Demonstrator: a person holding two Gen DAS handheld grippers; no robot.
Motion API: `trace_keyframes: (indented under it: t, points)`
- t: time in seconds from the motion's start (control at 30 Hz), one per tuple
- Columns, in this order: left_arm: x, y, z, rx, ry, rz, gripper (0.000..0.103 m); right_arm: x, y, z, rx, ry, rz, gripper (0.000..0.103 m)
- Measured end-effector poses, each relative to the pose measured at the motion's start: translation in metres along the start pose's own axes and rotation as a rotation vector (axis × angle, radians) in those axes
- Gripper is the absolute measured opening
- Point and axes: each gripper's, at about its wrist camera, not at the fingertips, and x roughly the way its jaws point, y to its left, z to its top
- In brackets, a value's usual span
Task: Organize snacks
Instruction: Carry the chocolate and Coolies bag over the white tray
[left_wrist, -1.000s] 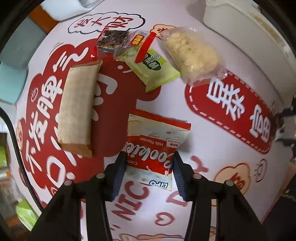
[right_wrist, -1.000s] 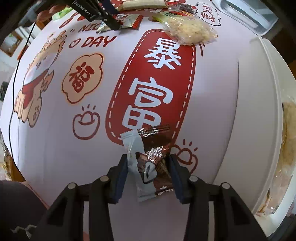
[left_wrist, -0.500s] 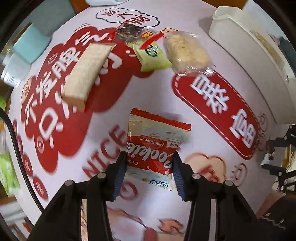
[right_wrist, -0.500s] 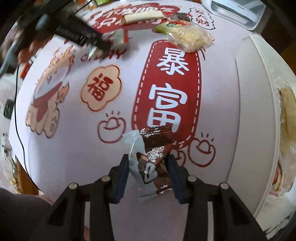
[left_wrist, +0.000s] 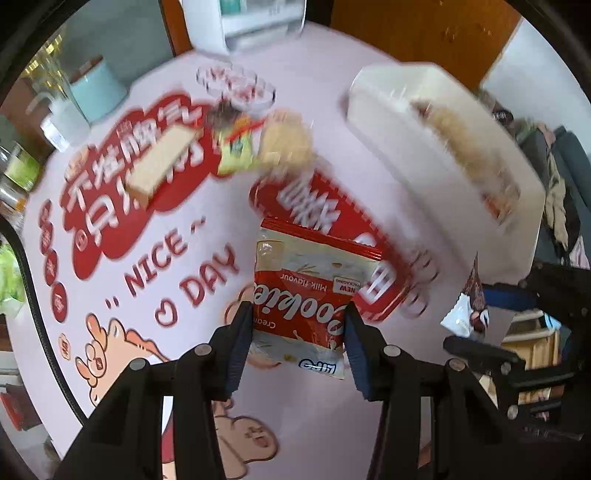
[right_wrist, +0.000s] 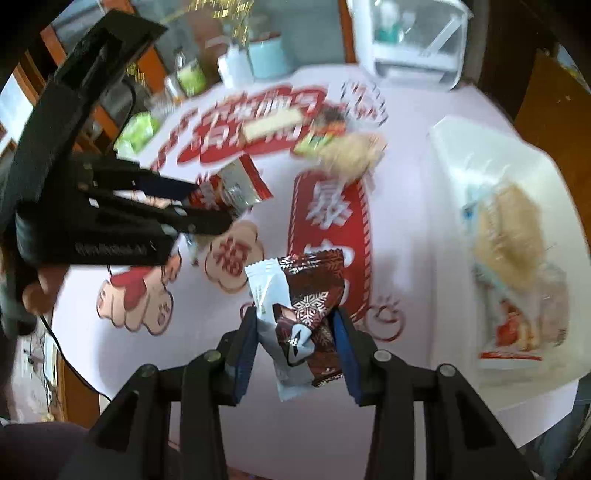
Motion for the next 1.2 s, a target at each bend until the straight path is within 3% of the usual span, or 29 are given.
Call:
trace_keyframes:
  t: [0.27,0.47,0.8,1.2]
  points:
    - [-0.022,-0.054,0.06,0.0,-0.106,0.031,0.046,-0.068,-0.054,0.003,0.051,-0.172,-0.002,0.041]
    - [-0.023,-0.102,0.107,-0.024,-0.147,0.045,0.046,-0.1,-0.111,0.002,0.081,-0.224,-0.042,0.041]
    - [-0.002,-0.172,0.177,-0.065,-0.174,0.103,0.046,-0.104,-0.199,0.001,0.116,-0.214,-0.093,0.041]
    - [0.036,-0.2,0.213,-0.086,-0.12,0.147,0.046,-0.091,-0.243,0.004,0.115,-0.17,-0.111,0.042]
